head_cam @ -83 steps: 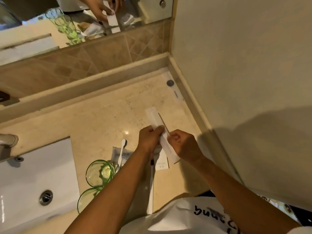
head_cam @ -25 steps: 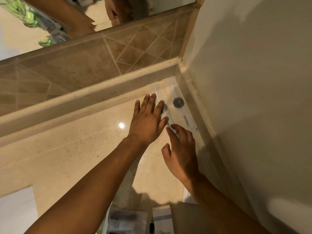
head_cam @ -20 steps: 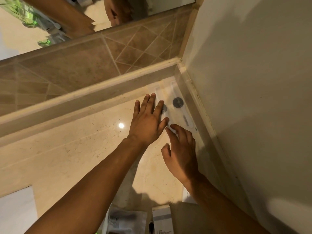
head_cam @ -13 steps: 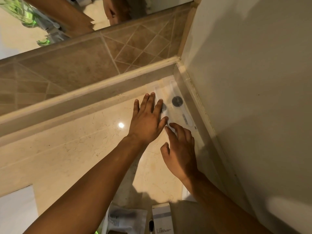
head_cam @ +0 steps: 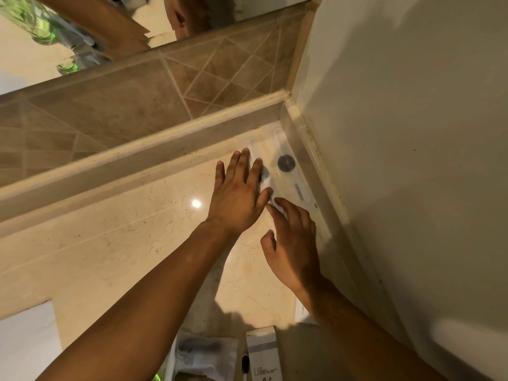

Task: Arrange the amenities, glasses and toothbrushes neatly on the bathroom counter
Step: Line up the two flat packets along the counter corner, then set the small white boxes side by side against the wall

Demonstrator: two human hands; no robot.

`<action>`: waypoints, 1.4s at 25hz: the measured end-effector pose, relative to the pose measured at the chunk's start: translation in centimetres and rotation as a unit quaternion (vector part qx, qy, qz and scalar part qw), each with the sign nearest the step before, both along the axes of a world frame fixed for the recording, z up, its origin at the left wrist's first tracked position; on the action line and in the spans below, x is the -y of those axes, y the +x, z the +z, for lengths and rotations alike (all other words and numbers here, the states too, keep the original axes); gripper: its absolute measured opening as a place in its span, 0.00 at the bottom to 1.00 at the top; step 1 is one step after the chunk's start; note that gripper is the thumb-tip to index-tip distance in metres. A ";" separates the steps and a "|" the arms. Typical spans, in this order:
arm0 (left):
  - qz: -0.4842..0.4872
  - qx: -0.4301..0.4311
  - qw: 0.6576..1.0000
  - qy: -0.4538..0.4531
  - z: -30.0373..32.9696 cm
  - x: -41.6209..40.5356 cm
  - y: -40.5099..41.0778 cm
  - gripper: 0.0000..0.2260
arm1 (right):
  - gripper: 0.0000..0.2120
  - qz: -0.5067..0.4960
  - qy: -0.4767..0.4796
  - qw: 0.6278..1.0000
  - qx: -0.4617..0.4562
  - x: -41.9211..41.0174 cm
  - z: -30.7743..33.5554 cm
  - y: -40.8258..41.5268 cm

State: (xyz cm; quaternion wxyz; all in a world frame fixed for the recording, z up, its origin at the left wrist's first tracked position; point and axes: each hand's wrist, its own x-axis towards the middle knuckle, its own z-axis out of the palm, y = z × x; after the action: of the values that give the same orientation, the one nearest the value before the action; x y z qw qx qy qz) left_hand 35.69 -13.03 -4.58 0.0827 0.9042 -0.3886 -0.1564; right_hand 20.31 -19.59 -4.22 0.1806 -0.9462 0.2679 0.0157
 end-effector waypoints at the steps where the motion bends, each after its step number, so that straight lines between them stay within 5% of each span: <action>1: 0.005 -0.004 1.000 -0.006 0.2 -0.2 -0.2 0.30 | 0.27 0.002 0.003 1.000 -0.002 0.0 0.2 -0.1; 9: 0.050 -0.031 0.998 -0.017 3.1 -4.9 -7.0 0.28 | 0.23 -0.008 -0.010 0.998 0.063 0.3 2.2 -4.6; 18: 0.086 -0.108 0.980 -0.144 8.4 -9.0 -18.6 0.20 | 0.21 -0.011 0.047 0.997 0.064 -2.9 6.1 -13.0; 29: 0.068 -0.161 0.978 -0.117 7.6 -14.7 -27.8 0.14 | 0.15 -0.065 0.120 0.991 0.018 -6.1 5.1 -21.0; 35: 0.038 -0.148 0.985 -0.083 7.1 -13.4 -28.4 0.16 | 0.21 -0.140 0.177 0.974 0.022 -5.5 5.0 -22.2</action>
State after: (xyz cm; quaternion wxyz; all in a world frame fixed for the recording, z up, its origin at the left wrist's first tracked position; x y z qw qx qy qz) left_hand 7.29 0.41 2.47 0.2201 0.8755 -0.3488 -0.2520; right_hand -1.91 -14.07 0.76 0.3516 -0.8522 0.3871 0.0165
